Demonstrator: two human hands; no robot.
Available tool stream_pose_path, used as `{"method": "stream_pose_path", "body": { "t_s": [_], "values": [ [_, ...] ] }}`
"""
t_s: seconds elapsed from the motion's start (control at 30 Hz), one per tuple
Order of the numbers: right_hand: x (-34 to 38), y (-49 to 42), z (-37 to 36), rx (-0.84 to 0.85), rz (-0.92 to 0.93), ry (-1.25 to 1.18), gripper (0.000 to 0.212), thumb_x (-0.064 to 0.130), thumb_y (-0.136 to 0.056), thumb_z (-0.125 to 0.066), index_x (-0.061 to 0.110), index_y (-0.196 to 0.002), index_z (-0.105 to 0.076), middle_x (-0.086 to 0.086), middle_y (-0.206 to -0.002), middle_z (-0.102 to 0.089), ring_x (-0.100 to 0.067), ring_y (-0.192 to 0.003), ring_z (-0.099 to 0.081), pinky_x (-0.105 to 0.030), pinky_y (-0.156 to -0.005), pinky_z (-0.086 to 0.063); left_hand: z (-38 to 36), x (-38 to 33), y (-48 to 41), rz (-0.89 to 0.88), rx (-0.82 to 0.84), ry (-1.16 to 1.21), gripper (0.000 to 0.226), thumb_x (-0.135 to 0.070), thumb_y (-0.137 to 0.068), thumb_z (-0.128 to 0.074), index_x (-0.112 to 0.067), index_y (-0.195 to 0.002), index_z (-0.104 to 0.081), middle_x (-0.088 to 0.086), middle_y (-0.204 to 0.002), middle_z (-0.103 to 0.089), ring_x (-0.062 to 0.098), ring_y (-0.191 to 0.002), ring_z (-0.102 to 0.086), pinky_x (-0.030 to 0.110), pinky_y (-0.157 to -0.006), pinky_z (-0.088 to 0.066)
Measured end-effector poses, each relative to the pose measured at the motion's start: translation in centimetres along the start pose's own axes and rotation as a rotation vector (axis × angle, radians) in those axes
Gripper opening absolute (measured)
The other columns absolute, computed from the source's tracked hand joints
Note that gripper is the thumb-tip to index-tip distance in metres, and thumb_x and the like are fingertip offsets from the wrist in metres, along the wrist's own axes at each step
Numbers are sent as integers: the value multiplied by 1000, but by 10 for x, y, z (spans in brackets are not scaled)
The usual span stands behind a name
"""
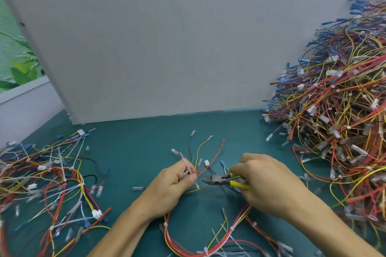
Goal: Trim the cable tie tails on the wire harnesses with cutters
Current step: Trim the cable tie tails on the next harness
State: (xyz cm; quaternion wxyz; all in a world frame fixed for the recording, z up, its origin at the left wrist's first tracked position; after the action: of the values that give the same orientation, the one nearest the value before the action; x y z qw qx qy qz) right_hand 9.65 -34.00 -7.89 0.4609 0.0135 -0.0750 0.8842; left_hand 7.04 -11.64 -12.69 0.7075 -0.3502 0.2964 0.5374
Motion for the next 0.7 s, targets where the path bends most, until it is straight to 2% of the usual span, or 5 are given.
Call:
{"method": "stream_pose_path", "body": {
  "t_s": [0.1,0.17,0.33,0.47,0.7],
  "values": [
    [12,0,-3,42,16,145,13,21,-85,-46,22,-94,-56,3,-95,-46,-28,-81,-41,-30,-50,-21,0,1,1,-4,13,19,13,-35,-86,-50,-25,-77,-51,-9,-63,-41,9,-62,-37,31,-63,-34],
    [16,0,-3,55,25,197,15,21,-88,-45,21,-97,-56,1,-96,-45,-28,-82,-39,-30,-49,-12,0,0,1,-5,22,43,13,-33,-85,-51,-25,-74,-52,-7,-63,-40,11,-62,-37,32,-63,-32],
    [17,0,-7,45,55,208,16,25,-92,-43,19,-99,-55,0,-99,-47,-27,-95,-47,-33,-62,-16,0,-1,0,-4,26,46,13,-33,-83,-52,-25,-73,-52,-5,-63,-40,12,-63,-36,32,-63,-31],
    [17,-1,-7,60,56,212,16,23,-91,-44,19,-99,-57,0,-97,-47,-28,-92,-48,-35,-53,-14,-1,-1,0,1,19,36,13,-33,-83,-52,-25,-73,-51,-7,-62,-39,11,-62,-35,28,-61,-30],
    [15,-2,-11,69,28,183,11,20,-88,-47,19,-95,-56,3,-87,-36,-29,-76,-38,-33,-59,-32,0,-3,0,6,23,39,13,-33,-82,-51,-25,-73,-51,-4,-63,-39,12,-62,-34,28,-61,-30]
  ]
}}
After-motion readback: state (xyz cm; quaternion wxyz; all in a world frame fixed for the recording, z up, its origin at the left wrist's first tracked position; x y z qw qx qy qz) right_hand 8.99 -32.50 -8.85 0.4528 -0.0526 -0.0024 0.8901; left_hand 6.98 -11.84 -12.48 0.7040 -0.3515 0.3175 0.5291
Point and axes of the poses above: each hand's wrist, its own y-axis away from the middle knuckle, its own z-axis out of the back of the hand, x = y × z, the point moved 1 cm from there along -y, towards the middle knuckle
